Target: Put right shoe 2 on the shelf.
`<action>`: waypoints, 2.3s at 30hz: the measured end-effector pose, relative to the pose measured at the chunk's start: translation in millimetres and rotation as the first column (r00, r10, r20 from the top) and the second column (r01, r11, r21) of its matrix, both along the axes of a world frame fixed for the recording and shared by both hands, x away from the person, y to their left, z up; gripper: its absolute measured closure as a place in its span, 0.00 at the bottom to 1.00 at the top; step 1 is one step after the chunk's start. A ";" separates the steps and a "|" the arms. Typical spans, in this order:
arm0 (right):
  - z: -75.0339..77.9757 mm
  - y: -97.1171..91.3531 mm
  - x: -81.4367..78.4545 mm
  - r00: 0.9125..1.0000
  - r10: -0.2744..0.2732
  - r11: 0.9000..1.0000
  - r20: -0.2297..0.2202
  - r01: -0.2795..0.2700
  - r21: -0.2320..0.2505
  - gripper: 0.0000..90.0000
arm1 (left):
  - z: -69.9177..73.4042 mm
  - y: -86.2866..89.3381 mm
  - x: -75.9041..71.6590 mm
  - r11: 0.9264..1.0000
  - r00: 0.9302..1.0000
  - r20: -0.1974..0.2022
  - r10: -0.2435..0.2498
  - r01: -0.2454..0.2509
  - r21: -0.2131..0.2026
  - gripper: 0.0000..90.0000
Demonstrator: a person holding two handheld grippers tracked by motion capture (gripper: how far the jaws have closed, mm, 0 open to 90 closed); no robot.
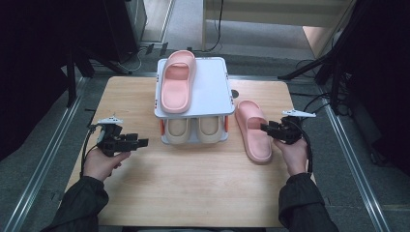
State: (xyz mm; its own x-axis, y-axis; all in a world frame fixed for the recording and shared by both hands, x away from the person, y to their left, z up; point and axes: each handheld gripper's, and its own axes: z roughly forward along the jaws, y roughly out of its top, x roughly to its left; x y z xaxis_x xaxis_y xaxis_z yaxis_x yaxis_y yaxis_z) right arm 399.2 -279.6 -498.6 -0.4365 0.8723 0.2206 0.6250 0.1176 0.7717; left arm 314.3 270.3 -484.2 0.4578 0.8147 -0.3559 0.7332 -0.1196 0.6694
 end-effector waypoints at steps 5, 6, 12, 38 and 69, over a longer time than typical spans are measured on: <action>-3.6 -2.2 4.3 1.000 -0.013 1.000 -0.006 0.014 0.023 0.60 | -0.4 -1.4 -2.4 1.000 1.000 -0.004 -0.006 0.006 0.009 0.41; -4.7 -1.1 7.1 1.000 -0.013 1.000 -0.009 0.013 0.027 0.60 | -1.1 -1.0 -4.2 1.000 1.000 -0.006 -0.004 0.004 0.006 0.41; -5.9 4.2 14.7 1.000 -0.029 1.000 -0.013 0.029 0.008 0.59 | -1.8 5.3 -11.4 1.000 1.000 -0.003 0.016 -0.016 0.008 0.41; -15.5 7.6 39.0 0.994 -0.108 0.994 -0.026 0.108 -0.019 0.76 | -1.6 21.2 -32.8 0.996 0.996 0.003 0.089 -0.089 -0.011 0.41; 30.2 11.1 34.3 0.981 -0.160 0.987 -0.109 0.156 -0.044 0.90 | -2.6 13.7 -33.7 1.000 1.000 0.005 0.027 -0.027 -0.016 0.41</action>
